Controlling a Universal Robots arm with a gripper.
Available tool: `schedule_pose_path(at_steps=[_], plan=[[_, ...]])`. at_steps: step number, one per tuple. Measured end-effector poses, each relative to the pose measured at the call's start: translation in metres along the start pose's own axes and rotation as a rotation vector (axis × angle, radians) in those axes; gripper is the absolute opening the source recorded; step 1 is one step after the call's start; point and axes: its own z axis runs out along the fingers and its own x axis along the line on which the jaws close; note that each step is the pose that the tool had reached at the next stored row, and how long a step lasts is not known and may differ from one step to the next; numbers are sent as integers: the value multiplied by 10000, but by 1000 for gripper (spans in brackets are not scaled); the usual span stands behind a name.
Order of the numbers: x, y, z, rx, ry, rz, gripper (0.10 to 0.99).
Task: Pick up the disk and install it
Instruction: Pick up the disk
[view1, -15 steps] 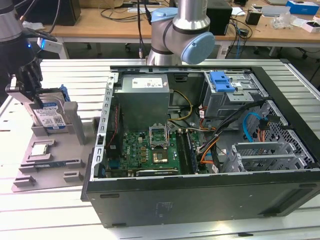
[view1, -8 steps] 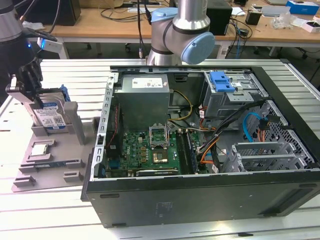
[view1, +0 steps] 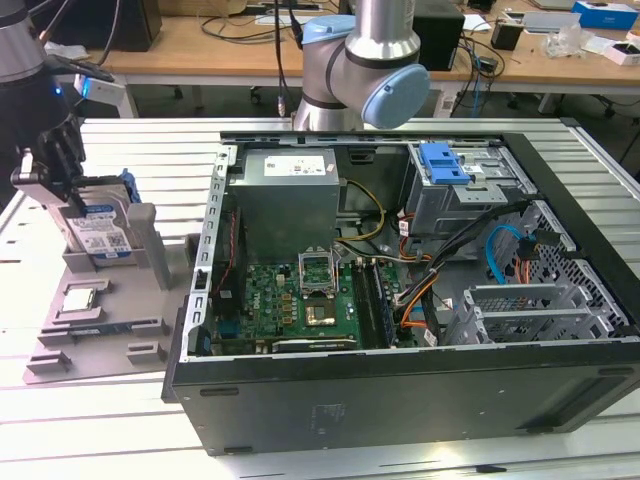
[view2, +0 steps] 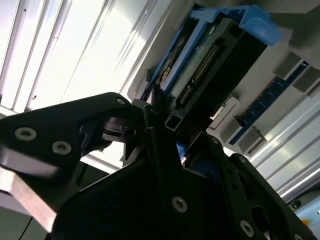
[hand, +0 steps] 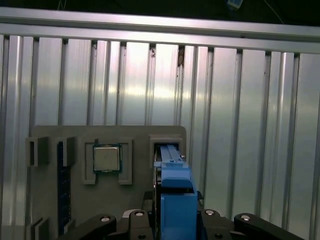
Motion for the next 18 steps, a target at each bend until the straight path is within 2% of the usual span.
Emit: schedule_pose_path(at_steps=[12,18], plan=[[-13,-2,-267,0,-1,0,369],[-21,-3,-365,0,-1,1,369]])
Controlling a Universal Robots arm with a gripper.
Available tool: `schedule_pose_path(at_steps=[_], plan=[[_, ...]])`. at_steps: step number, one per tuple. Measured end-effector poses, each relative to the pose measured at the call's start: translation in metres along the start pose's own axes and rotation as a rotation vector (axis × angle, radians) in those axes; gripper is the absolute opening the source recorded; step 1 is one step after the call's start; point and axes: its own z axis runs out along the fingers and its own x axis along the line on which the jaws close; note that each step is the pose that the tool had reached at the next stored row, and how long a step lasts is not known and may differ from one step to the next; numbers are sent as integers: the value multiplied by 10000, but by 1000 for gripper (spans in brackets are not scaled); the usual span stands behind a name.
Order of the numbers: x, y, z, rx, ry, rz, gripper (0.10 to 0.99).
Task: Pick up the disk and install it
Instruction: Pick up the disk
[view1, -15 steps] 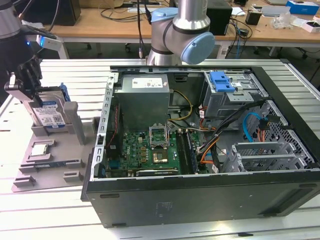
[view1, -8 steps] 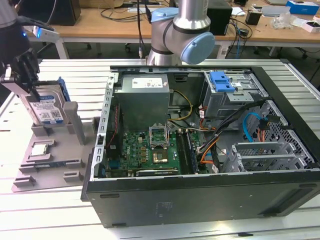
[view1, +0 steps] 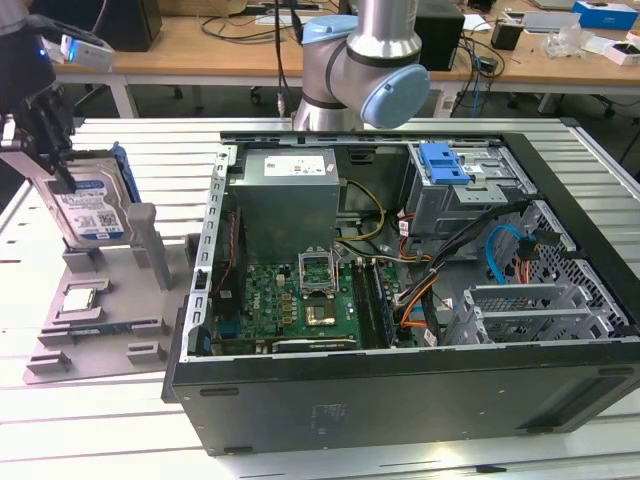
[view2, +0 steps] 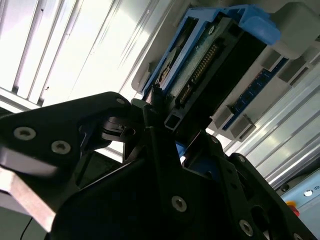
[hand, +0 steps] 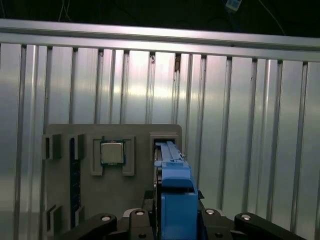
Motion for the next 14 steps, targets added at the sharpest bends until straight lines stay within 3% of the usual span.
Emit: schedule_pose_path(at_steps=[14], plan=[[-24,-3,-287,0,0,0,369]])
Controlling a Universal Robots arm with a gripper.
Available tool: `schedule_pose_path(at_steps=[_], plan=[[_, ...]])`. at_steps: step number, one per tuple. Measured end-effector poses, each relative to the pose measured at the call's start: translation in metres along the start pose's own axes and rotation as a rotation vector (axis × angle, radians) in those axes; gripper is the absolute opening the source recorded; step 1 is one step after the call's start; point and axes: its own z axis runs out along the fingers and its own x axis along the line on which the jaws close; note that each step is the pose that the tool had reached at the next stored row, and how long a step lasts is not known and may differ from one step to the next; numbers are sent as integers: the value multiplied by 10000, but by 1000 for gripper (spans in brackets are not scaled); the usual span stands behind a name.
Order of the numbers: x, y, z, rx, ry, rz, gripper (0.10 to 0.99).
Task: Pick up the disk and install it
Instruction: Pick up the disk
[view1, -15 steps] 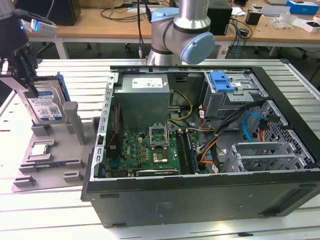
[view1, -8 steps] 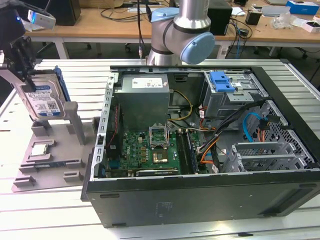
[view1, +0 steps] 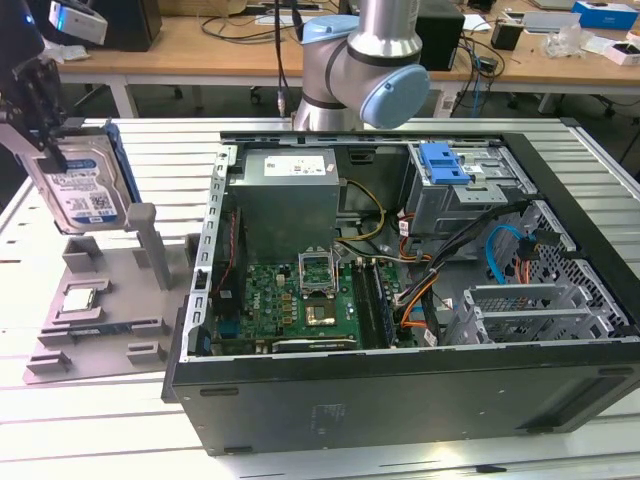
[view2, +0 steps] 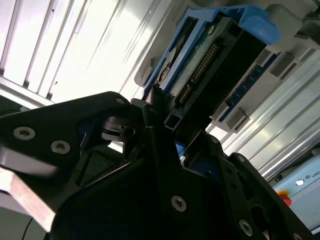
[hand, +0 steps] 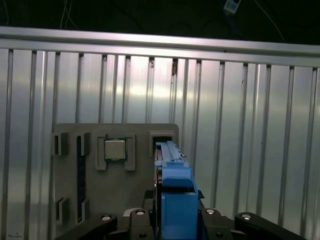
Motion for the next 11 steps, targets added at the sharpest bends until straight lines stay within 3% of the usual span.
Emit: schedule_pose_path(at_steps=[11], plan=[[-17,-2,-221,0,0,0,369]])
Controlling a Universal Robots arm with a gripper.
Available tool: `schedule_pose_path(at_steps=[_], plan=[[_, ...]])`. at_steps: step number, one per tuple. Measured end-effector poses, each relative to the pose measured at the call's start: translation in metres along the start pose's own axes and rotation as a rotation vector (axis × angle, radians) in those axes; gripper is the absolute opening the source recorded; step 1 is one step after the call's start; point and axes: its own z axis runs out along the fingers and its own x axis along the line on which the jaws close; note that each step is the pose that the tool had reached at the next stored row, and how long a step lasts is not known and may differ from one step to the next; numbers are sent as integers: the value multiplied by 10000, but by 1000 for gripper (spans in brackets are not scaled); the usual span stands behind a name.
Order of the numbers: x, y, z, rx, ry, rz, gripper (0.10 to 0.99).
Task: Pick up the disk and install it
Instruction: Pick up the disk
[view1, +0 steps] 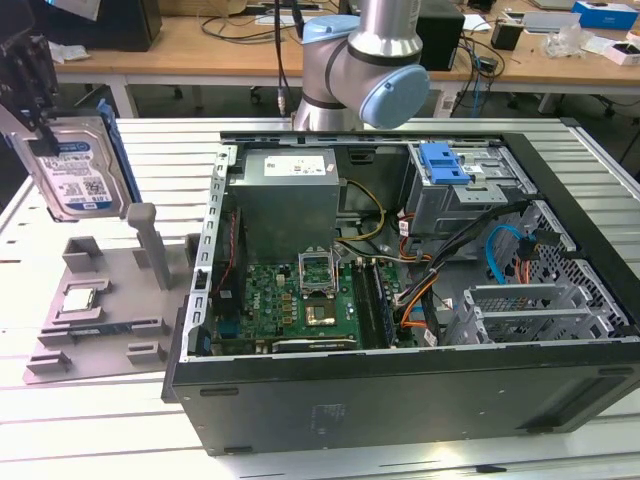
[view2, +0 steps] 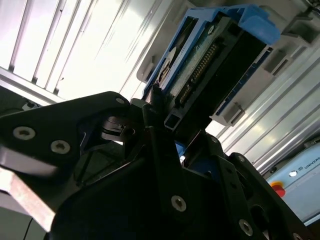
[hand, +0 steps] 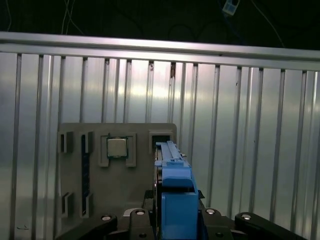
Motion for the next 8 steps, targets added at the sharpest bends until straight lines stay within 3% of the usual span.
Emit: schedule_pose_path(at_steps=[8], plan=[[-12,-3,-160,1,0,0,369]])
